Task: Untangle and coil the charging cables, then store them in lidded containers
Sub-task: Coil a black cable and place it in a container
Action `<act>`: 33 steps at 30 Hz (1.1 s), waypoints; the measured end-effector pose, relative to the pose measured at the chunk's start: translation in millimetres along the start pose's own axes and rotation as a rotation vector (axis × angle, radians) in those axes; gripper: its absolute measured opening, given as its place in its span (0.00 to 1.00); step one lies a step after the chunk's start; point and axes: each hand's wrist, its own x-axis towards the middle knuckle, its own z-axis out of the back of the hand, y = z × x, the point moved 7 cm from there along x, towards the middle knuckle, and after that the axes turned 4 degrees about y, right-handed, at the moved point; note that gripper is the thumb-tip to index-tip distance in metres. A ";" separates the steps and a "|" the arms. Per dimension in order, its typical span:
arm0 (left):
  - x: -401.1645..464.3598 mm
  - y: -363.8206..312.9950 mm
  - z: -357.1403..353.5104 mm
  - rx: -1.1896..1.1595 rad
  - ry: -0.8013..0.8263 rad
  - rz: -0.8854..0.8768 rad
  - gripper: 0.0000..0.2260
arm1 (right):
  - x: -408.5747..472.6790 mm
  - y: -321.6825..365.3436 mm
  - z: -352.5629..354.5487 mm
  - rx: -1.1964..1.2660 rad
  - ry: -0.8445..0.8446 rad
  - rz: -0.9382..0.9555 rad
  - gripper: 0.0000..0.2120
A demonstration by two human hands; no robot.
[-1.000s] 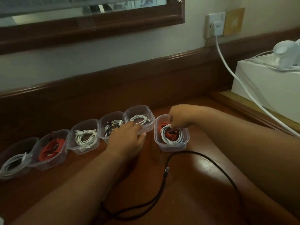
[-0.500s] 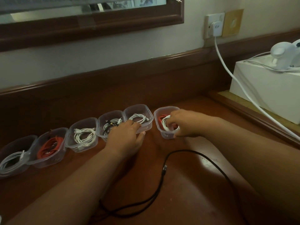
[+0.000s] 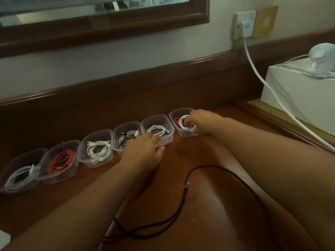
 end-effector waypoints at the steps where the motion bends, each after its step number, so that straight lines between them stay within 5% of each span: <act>1: -2.1 -1.5 0.4 0.006 0.008 -0.004 0.24 | -3.3 1.7 -0.6 0.018 -0.009 -0.018 0.20; 4: -19.4 -15.4 4.9 0.050 -0.006 -0.065 0.25 | -23.0 11.0 1.9 0.049 -0.048 -0.026 0.28; 7: -52.8 -31.7 5.9 -0.071 0.033 -0.122 0.12 | -52.5 25.9 4.9 0.087 -0.083 -0.017 0.20; 9: -80.7 -43.0 -3.2 -0.141 0.171 -0.152 0.16 | -73.5 30.3 -4.6 0.101 0.028 -0.093 0.13; 13: -123.7 -65.2 -13.7 -0.061 0.340 -0.257 0.14 | -119.4 28.7 -27.0 0.076 0.268 -0.264 0.16; 21: -152.9 -69.1 11.9 -0.325 0.246 -0.053 0.05 | -199.1 51.9 -40.5 0.097 0.295 -0.320 0.13; 24: -170.5 -74.0 9.4 -0.219 0.318 -0.040 0.17 | -226.1 64.9 -34.1 0.191 0.237 -0.310 0.13; 29: -195.7 -85.5 4.4 -0.158 0.289 -0.069 0.05 | -266.7 94.1 -22.1 0.234 0.246 -0.209 0.05; 33: -211.5 -88.4 10.6 -0.078 0.235 -0.084 0.05 | -298.5 118.9 -23.4 0.313 0.464 -0.061 0.04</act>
